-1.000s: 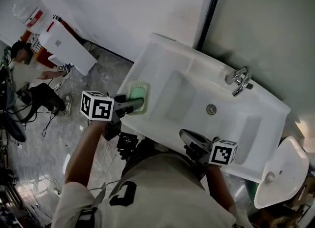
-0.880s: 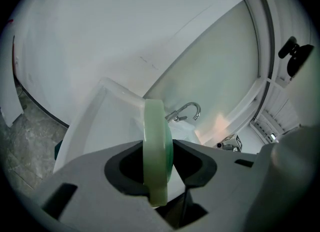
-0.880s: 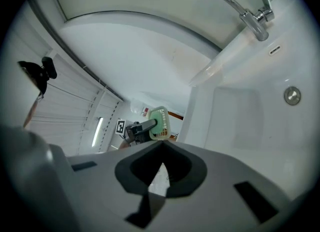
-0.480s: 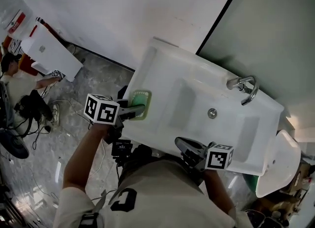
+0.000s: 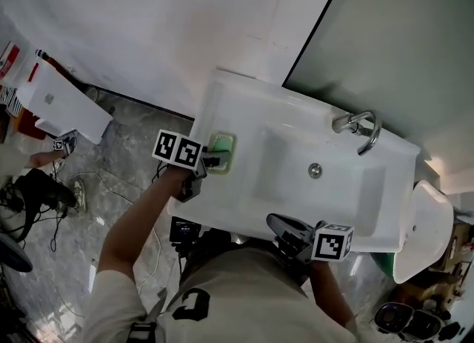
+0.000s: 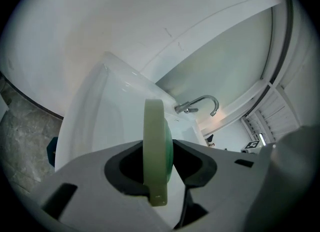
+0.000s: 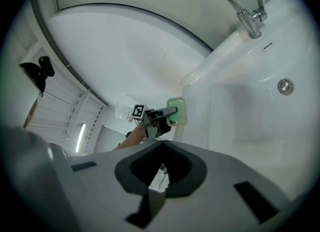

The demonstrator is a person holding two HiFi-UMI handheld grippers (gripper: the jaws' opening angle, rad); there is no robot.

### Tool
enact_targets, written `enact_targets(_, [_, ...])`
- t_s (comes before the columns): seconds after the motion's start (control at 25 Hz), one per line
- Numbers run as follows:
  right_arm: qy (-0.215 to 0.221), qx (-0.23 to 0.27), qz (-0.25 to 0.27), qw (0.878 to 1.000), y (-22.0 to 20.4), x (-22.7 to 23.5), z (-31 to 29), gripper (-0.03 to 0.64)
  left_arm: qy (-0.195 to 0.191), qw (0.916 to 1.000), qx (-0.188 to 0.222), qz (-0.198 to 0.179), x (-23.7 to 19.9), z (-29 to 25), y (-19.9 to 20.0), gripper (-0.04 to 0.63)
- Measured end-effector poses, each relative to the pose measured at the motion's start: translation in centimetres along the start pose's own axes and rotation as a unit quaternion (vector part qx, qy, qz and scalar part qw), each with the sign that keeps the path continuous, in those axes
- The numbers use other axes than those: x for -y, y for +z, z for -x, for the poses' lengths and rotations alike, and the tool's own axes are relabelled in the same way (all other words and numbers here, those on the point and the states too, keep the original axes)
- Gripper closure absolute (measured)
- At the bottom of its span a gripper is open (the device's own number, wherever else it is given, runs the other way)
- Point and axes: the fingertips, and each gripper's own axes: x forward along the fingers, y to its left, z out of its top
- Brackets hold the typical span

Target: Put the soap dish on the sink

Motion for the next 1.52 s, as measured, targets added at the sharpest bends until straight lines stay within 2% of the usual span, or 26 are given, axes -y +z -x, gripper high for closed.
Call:
enact_targets(0.44, [-0.009,0.030,-0.030,0.999,0.4,2.0,2.1,0.607,0.025,0.9987,-0.043,0.012,-2.7,-4.9,0.2,0.453])
enact_targets(0.76, [-0.004,0.018,-0.032,0.999,0.6,2.5,2.1,0.607,0.031,0.9979,-0.046,0.032,-4.4,-6.3,0.2,0.449])
enact_targets(0.88, [-0.006,0.010,-0.031,0.999,0.8,2.8,1.9,0.607,0.037,0.9976,-0.051,0.026,-4.8,-6.5,0.2,0.445])
enact_targets(1.12, [-0.003,-0.002,-0.030,1.000,1.0,2.9,1.4,0.607,0.051,0.9979,-0.026,0.031,-5.5,-6.2,0.1,0.425])
enact_targets(1.24, [-0.003,-0.009,-0.026,1.000,1.2,2.9,1.1,0.607,0.069,0.9974,-0.012,0.017,-5.8,-5.9,0.1,0.411])
enact_targets(1.52, [-0.002,-0.017,-0.013,1.000,1.5,2.6,0.7,0.607,0.134,0.9898,0.001,-0.050,-6.7,-4.9,0.8,0.340])
